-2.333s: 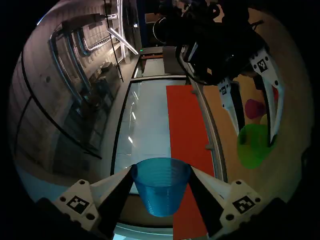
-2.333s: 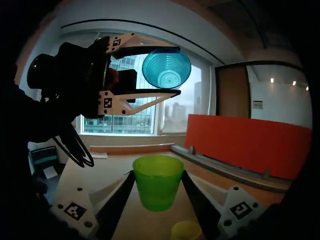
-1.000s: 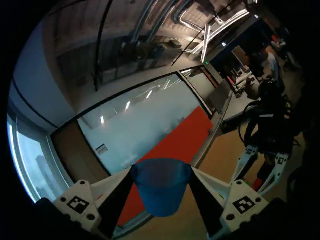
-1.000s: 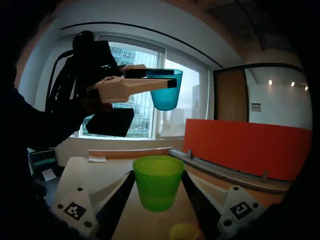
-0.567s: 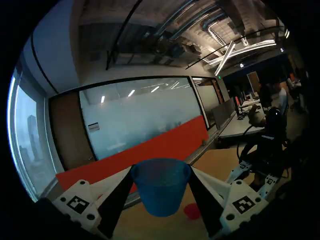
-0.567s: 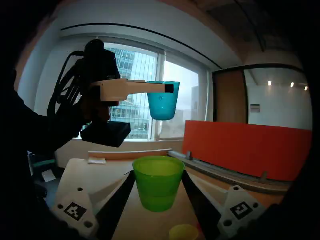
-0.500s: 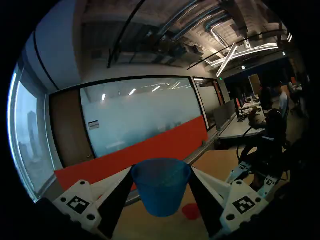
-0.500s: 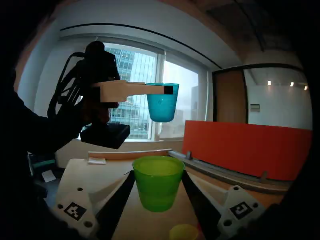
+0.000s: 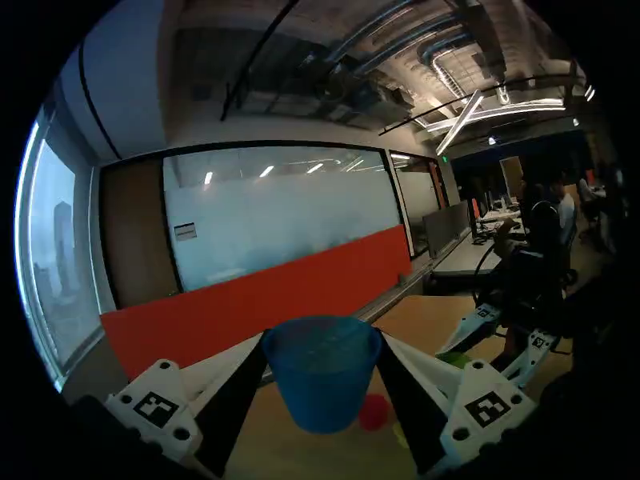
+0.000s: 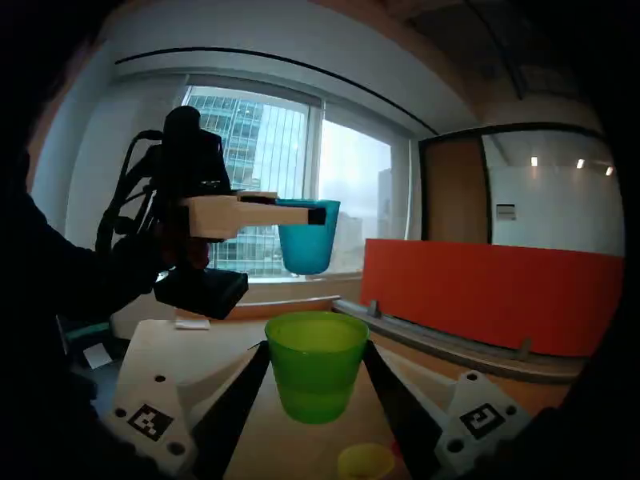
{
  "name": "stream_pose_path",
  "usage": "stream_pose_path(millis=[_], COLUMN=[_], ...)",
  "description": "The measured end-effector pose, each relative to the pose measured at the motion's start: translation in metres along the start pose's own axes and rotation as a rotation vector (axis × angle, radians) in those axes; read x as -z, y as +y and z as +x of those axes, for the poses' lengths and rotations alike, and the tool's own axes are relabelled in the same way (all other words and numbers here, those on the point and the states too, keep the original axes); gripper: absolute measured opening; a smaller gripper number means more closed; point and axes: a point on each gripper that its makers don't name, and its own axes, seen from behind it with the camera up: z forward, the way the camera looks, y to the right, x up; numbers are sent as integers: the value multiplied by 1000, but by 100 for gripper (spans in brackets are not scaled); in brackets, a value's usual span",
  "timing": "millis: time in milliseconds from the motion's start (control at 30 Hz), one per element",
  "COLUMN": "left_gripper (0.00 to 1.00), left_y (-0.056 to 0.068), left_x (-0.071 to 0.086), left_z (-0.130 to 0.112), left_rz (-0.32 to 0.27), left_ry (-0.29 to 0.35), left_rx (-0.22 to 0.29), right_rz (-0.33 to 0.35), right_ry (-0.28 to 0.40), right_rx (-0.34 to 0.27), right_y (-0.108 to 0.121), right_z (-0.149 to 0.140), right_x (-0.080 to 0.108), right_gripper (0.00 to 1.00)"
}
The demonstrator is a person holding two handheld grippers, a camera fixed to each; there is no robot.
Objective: Pour water
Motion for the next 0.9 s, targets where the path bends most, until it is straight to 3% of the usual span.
stream_pose_path(millis=[900], left_gripper=[89], left_y=[32], left_x=[11], left_z=[-82], left_rz=[-36], left_ry=[-65], left_rx=[128], right_rz=[-65], right_ry=[-8], right_rx=[-32], right_y=[19], right_z=[7], right_x=[40], right_gripper=[88])
